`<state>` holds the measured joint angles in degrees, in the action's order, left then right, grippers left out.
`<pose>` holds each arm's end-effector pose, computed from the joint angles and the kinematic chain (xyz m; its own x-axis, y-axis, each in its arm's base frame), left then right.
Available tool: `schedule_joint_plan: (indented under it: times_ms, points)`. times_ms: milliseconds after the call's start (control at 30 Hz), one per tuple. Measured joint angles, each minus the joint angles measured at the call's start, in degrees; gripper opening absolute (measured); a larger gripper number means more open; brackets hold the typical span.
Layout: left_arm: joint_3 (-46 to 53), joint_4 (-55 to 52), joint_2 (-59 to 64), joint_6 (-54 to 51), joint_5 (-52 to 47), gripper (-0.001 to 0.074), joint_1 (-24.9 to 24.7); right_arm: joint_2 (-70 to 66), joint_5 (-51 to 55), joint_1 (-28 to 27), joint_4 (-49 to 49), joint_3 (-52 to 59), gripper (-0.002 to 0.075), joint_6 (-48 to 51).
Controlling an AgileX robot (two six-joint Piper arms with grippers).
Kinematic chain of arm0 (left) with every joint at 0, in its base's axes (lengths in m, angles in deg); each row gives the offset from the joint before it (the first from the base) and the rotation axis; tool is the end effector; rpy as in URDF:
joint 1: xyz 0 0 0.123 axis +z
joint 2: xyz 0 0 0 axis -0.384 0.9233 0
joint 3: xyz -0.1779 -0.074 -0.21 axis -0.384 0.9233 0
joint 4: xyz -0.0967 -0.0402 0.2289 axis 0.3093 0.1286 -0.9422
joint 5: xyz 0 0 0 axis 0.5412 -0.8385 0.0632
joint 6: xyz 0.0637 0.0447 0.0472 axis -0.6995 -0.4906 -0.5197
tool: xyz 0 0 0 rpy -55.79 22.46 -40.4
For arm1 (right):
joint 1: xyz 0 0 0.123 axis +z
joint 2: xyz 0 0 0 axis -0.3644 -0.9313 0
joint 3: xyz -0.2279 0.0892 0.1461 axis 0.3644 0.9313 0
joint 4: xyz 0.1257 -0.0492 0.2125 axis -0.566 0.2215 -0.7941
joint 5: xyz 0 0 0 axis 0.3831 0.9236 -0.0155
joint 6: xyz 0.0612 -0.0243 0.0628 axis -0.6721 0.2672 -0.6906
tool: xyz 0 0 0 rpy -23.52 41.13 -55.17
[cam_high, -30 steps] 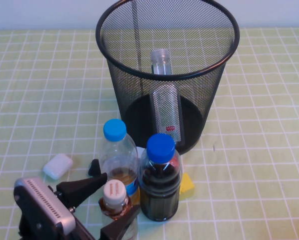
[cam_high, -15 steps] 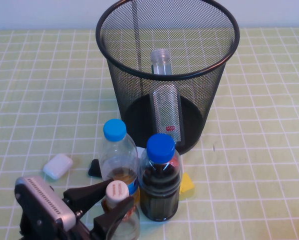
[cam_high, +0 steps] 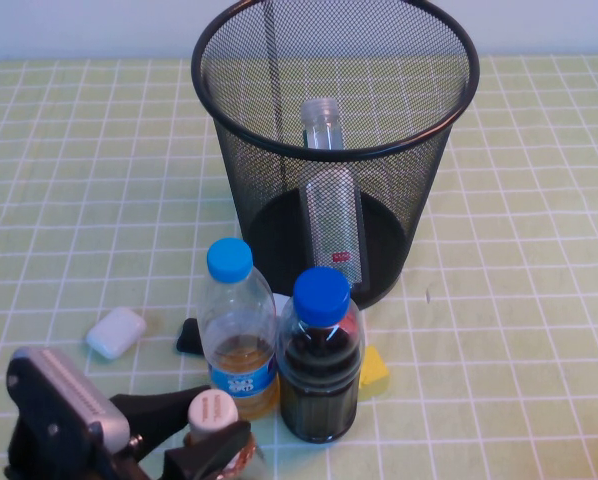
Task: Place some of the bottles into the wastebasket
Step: Pick up a bottle from the table with left arm, then place the bottle in the trash can
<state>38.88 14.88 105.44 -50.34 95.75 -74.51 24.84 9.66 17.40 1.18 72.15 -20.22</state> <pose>0.0968 -0.1204 0.2132 -0.3449 0.0846 -0.9348 0.7161 0.6675 -0.2039 0.0526 -0.0049 0.1767 -0.2361 -0.0817 -0.9683 0.0606 0.9933 -0.0986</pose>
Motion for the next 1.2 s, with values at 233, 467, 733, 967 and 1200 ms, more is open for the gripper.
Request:
schedule_joint_plan:
  times_ms: [233,467,733,967,1200]
  points:
    - [-15.9,-0.9,-9.3,-3.1,-33.8,0.0300,0.0,0.0,0.0,0.0,0.0,0.0,-0.0007,0.0]
    - [-36.2,-4.6,-11.0,-2.6,-58.9,0.0300,0.0,0.0,0.0,0.0,0.0,0.0,-0.0007,0.0]
    - [-65.3,-16.7,-1.2,-0.7,-78.1,0.0300,0.0,0.0,0.0,0.0,0.0,0.0,-0.0007,0.0]
    - [-94.4,-18.9,18.7,-9.7,-80.7,0.0300,0.0,0.0,0.0,0.0,0.0,0.0,-0.0007,0.0]
    - [-120.1,-16.9,40.3,-18.3,-81.9,0.0300,2.0,0.0,0.0,0.0,0.0,0.0,-0.0007,0.0]
